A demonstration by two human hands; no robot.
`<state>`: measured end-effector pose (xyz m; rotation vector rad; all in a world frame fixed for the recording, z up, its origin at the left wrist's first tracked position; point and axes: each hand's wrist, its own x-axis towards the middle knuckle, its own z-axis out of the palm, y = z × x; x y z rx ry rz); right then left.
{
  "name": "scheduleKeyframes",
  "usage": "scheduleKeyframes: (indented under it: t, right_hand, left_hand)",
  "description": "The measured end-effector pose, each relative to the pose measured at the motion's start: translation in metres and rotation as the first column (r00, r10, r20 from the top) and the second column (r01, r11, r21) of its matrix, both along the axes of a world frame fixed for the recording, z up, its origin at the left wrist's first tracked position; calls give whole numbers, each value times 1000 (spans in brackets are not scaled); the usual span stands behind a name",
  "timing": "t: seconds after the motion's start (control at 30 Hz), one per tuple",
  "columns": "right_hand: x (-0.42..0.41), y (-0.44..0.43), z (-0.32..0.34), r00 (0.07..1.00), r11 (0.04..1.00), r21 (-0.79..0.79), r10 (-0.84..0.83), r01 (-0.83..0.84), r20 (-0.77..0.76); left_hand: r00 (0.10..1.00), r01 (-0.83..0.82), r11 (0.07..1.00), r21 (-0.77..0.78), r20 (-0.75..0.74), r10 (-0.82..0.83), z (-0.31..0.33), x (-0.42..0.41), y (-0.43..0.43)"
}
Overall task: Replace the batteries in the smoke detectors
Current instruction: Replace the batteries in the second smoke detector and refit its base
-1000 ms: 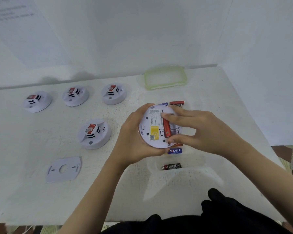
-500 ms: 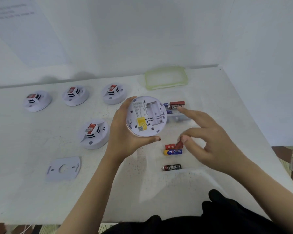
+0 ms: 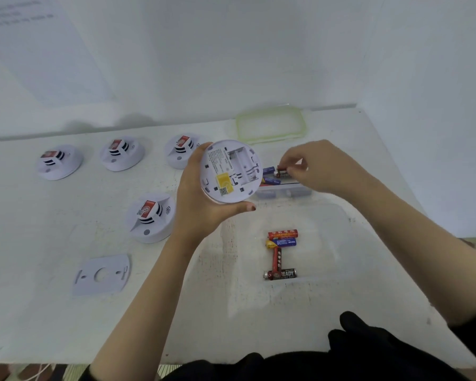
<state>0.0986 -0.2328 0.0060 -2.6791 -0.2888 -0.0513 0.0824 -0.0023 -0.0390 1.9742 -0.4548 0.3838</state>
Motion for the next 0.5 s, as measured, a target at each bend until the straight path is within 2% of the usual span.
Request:
scheduleKeyframes:
  t: [0.1, 0.23, 0.43, 0.5]
  right_hand:
    - [19, 8, 3, 996, 981, -193, 14, -31, -89]
    - [30, 14, -2, 992, 951, -307, 9, -47, -124]
    - [33, 15, -2, 985, 946, -317, 19, -72, -169]
    - [33, 11, -2, 986, 973, -223, 27, -64, -163]
  left_hand:
    - [1000, -5, 1000, 14, 2, 5, 0, 4, 0]
    - [1000, -13, 1000, 15, -21, 14, -1, 8, -1]
    - [1000, -12, 1000, 26, -16, 12, -1, 12, -2]
    - [1000, -11, 1000, 27, -17, 12, -1, 14, -3]
